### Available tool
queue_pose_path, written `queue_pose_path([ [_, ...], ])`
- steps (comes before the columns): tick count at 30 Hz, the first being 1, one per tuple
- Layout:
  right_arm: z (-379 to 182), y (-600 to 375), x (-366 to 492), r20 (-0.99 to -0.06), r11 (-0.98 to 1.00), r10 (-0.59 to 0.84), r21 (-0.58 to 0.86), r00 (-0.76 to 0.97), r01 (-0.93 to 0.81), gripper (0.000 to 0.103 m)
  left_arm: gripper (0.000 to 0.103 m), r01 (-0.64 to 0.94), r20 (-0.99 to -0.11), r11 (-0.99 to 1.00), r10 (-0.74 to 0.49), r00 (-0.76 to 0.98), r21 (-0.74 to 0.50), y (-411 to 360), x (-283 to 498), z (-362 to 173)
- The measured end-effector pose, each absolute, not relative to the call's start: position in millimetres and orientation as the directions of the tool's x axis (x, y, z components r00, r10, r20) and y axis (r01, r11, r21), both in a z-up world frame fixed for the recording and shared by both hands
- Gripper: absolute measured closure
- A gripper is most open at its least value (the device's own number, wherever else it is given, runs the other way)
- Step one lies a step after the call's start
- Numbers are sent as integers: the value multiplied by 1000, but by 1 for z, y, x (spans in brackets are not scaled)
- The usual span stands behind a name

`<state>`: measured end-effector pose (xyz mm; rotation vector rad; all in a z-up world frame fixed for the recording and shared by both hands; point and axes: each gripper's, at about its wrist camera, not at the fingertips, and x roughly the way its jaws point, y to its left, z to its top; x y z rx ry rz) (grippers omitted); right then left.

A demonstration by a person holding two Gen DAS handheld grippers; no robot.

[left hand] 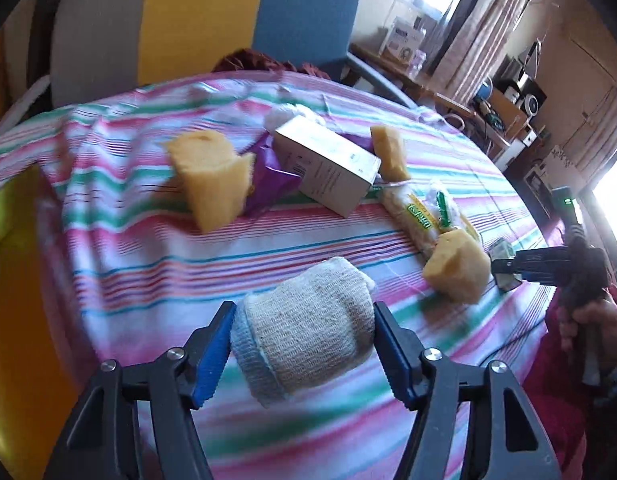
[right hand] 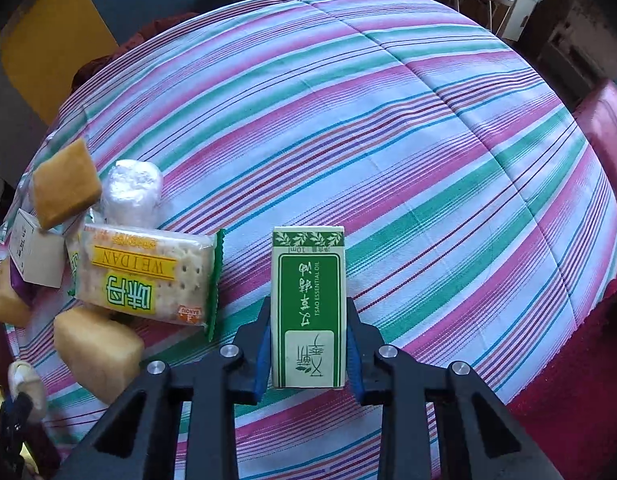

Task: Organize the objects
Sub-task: 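Carry the sock into the gold tray and open the left tool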

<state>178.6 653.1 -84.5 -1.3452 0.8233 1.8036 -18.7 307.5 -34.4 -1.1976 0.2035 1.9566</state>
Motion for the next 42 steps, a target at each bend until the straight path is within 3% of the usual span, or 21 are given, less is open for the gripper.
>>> queue_pose_path([
  [6,-87,654,183,-968,-546,183,43,-169,-836,72,35,-648,-754,-711,577,-314,-274,242,-26,-1],
  [10,-93,650,181,-969,-562,193,17,-151,-827,72,35,-551,-746,-792,528,-406,-262,175,-53,14],
  [18,-94,663,197,-968,-564,202,10,-150,-826,72,35,-278,-820,-957,222,-528,-80,67,-155,-16],
  [24,-89,648,176,-967,-565,212,-1,-144,-825,72,34,-172,-848,-985,110,-518,-23,39,-200,-52],
  [31,-88,635,166,-965,-574,223,-17,-136,-819,72,30,-156,-855,-987,106,-508,-30,33,-209,-63],
  [42,-86,635,166,-965,-576,226,-20,-135,-817,71,25,-126,-799,-991,106,-592,-38,20,-177,-26],
])
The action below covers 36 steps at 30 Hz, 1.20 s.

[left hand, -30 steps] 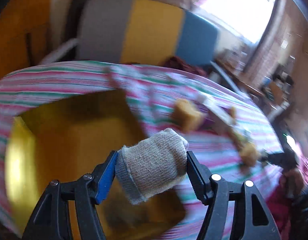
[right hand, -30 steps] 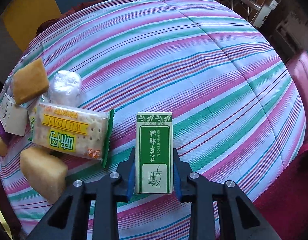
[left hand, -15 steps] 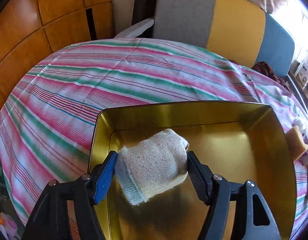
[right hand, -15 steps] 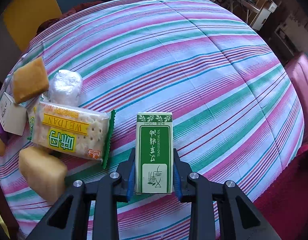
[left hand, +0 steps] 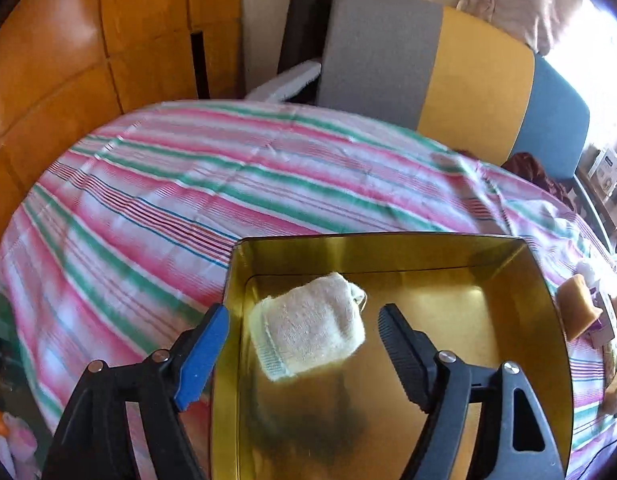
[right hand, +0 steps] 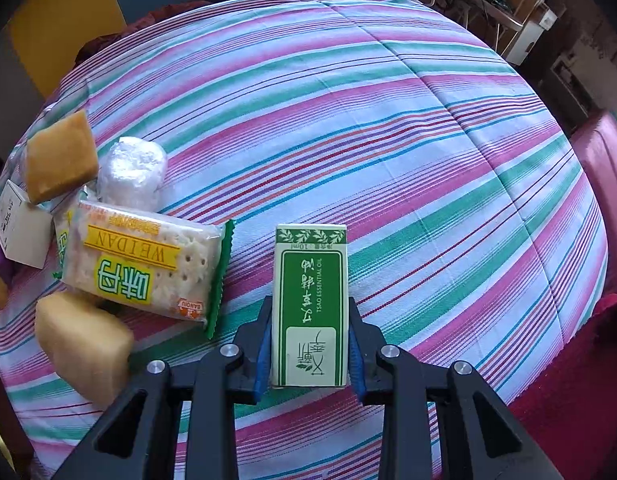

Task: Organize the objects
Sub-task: 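Carry the sock into the gold tray and open the left tool, then carry the green-and-white box into the tray with the right tool and release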

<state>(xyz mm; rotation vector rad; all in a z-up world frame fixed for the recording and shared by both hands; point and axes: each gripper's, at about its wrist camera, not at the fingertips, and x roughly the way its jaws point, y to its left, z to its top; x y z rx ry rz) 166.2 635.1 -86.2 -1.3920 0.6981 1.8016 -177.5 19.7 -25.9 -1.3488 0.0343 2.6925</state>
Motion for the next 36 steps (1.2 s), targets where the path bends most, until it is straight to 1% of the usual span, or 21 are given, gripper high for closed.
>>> queue_pose_path([
  [6,-87,636,170,-964,-579,231,-25,-135,-815,71,25,-105,-733,-994,57,-678,19,21,-107,-2],
  [9,-91,634,167,-963,-582,237,-33,-131,-812,71,28,-90,-724,-996,63,-687,-1,21,-81,0],
  [11,-92,633,165,-961,-585,244,-41,-128,-810,72,31,-94,-735,-995,85,-673,-28,21,-69,-3],
  [13,-96,630,163,-960,-584,250,-43,-129,-811,72,33,-101,-741,-994,99,-664,-42,23,-61,-4],
  [19,-97,629,160,-958,-584,255,-46,-130,-810,72,34,-124,-753,-991,125,-646,-58,31,-45,-10],
  [25,-96,630,156,-956,-581,258,-39,-138,-813,72,40,-147,-760,-986,153,-632,-77,38,-39,-11],
  [28,-96,631,154,-956,-579,259,-37,-141,-815,72,40,-143,-755,-988,137,-641,-58,43,-37,-9],
  [33,-99,632,146,-955,-579,263,-42,-138,-814,72,40,-152,-767,-985,156,-623,-77,43,-36,-12],
  [34,-85,636,156,-955,-581,264,-44,-137,-813,72,40,-150,-768,-986,155,-622,-78,42,-36,-13],
  [36,-84,637,154,-953,-579,272,-49,-135,-814,72,40,-146,-769,-986,154,-620,-80,41,-36,-14],
])
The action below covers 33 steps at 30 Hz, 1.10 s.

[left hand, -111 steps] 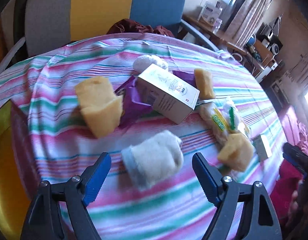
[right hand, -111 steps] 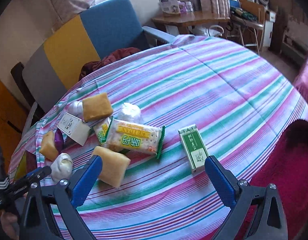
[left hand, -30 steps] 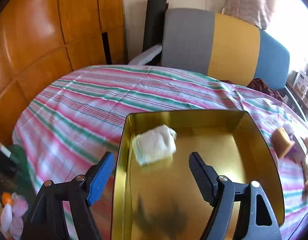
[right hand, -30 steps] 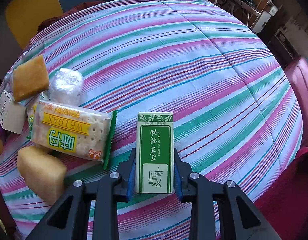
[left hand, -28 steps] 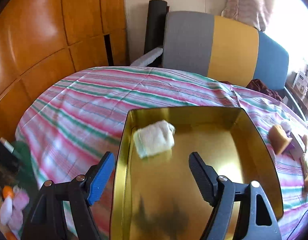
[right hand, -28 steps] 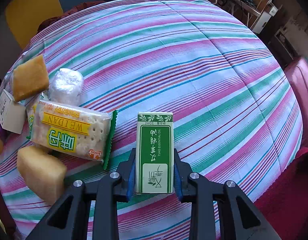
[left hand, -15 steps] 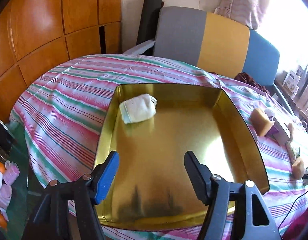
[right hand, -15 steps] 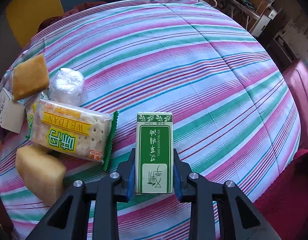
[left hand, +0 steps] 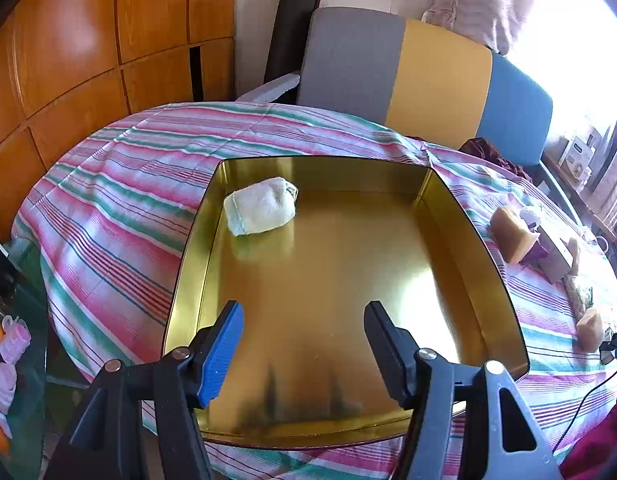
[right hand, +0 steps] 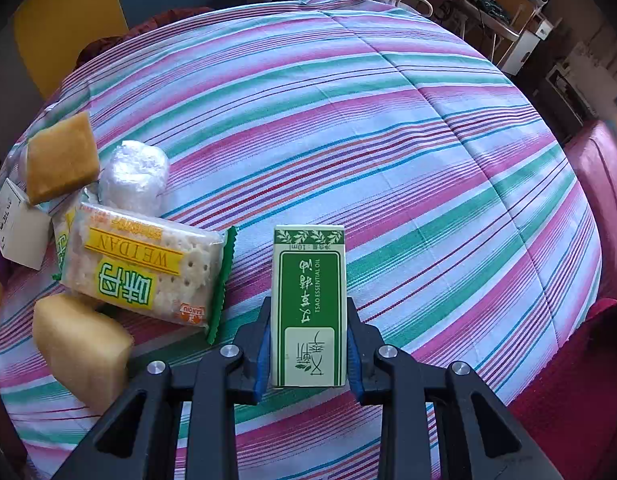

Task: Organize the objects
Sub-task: 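Carry the green-and-white box into the tray with the right tool and release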

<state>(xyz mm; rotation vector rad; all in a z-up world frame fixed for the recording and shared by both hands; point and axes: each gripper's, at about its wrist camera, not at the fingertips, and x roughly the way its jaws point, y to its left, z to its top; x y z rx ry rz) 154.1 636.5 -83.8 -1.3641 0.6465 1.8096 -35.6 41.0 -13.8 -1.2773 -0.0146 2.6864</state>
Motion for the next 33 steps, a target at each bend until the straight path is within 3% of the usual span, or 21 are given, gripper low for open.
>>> queue_pose_path([
  [9,-17,593,144,-857,-610,402,13,-323,-793,72,40,-131,-740,-990,132,-659,-60,29,-31,-1],
  [13,12,535,113,-833,-730,350,44,-428,-682,72,40,-121,-738,-989,140,-661,-79,22,-29,1],
  [18,15,452,54,-829,-865,193,108,-525,-489,72,40,-103,-737,-991,134,-662,-88,11,-27,2],
  [23,11,354,-6,-832,-952,-58,212,-552,-219,72,40,-87,-739,-992,125,-662,-89,1,-25,0],
  [28,-3,258,-61,-849,-951,-268,308,-455,-15,72,40,-66,-740,-994,109,-664,-88,-12,-25,0],
  [33,-34,186,-94,-887,-950,-309,303,-343,74,72,40,-30,-746,-996,84,-661,-85,-30,-26,-3],
])
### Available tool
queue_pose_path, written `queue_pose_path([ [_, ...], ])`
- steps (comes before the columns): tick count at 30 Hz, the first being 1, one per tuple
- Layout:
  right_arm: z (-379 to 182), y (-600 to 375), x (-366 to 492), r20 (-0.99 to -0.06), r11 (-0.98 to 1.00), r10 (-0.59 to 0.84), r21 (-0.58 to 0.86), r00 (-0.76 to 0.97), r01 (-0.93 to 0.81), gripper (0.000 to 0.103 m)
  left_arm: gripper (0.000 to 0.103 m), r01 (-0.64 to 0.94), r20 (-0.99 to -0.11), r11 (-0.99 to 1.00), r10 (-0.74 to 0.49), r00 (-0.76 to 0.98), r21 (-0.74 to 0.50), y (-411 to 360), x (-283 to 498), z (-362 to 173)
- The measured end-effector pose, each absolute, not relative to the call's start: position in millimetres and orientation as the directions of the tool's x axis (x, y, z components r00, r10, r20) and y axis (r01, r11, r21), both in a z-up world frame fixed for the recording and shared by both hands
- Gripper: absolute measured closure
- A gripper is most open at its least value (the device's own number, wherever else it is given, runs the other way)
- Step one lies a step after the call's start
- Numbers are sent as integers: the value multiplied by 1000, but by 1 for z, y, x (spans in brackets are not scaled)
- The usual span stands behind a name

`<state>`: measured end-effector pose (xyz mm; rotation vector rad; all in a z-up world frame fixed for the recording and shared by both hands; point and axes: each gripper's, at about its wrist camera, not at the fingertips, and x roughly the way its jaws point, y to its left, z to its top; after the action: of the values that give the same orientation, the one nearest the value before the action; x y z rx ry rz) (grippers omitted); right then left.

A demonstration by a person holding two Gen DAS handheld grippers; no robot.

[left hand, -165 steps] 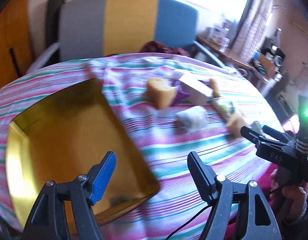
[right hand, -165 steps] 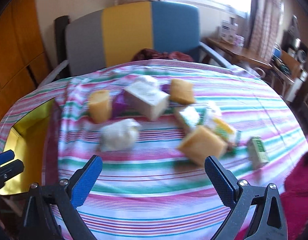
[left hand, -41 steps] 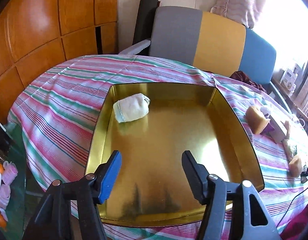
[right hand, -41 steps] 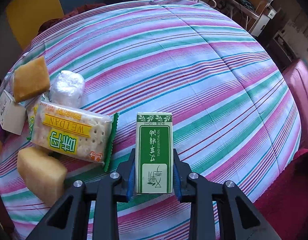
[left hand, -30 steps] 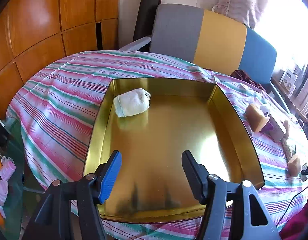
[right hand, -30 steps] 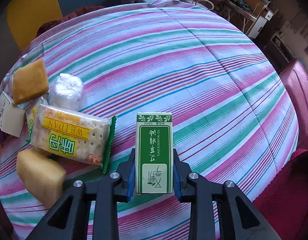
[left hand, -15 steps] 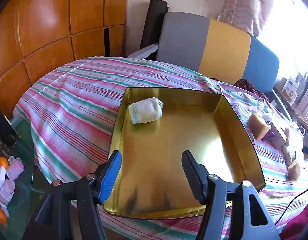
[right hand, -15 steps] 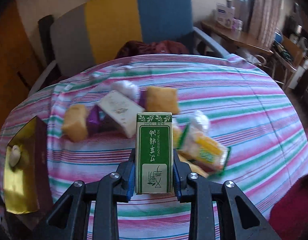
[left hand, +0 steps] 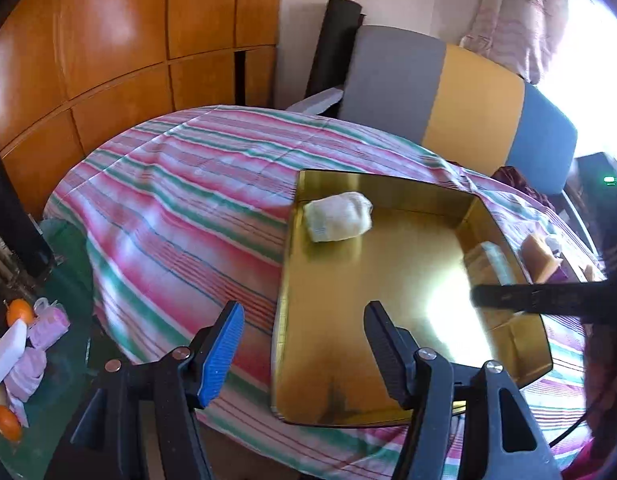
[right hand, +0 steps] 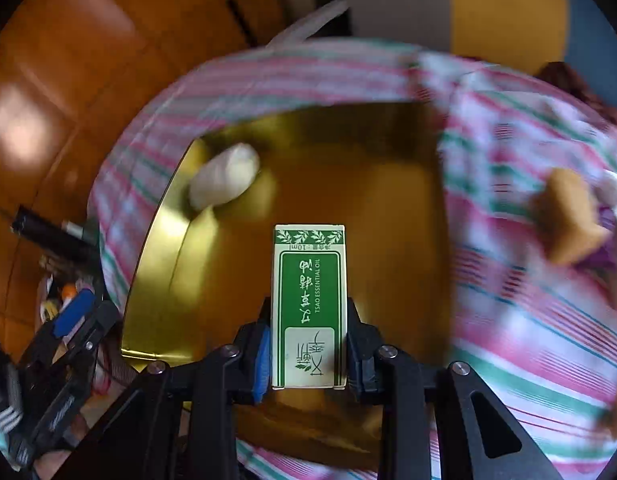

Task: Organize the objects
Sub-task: 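Carry the green-and-white box into the tray with the right tool and release, then grasp the yellow sponge with the left tool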

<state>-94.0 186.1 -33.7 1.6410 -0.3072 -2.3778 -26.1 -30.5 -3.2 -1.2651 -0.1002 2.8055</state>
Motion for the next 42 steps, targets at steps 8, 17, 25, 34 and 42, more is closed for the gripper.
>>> queue_pose_path([
  [8,-61,127,-126,-908,-952,-306,297,-286,77,71,40,30,-760,-994,64,-646,-109,-55,-29,-13],
  [17,-47,120,-123,-850,-922,-382,380,-362,80,26,40,59,-770,-987,77,-634,-147,-68,-34,-22],
  [25,-30,150,-81,-839,-969,-238,236,-490,68,19,40,44,-767,-989,82,-637,-142,-62,-33,-22],
  [34,-13,234,-30,-813,-981,-126,186,-568,-49,12,40,-78,-760,-986,162,-630,-145,-14,-38,-5],
  [42,-11,329,24,-813,-956,-8,177,-583,-233,8,40,-297,-734,-940,319,-600,-166,68,-53,23],
])
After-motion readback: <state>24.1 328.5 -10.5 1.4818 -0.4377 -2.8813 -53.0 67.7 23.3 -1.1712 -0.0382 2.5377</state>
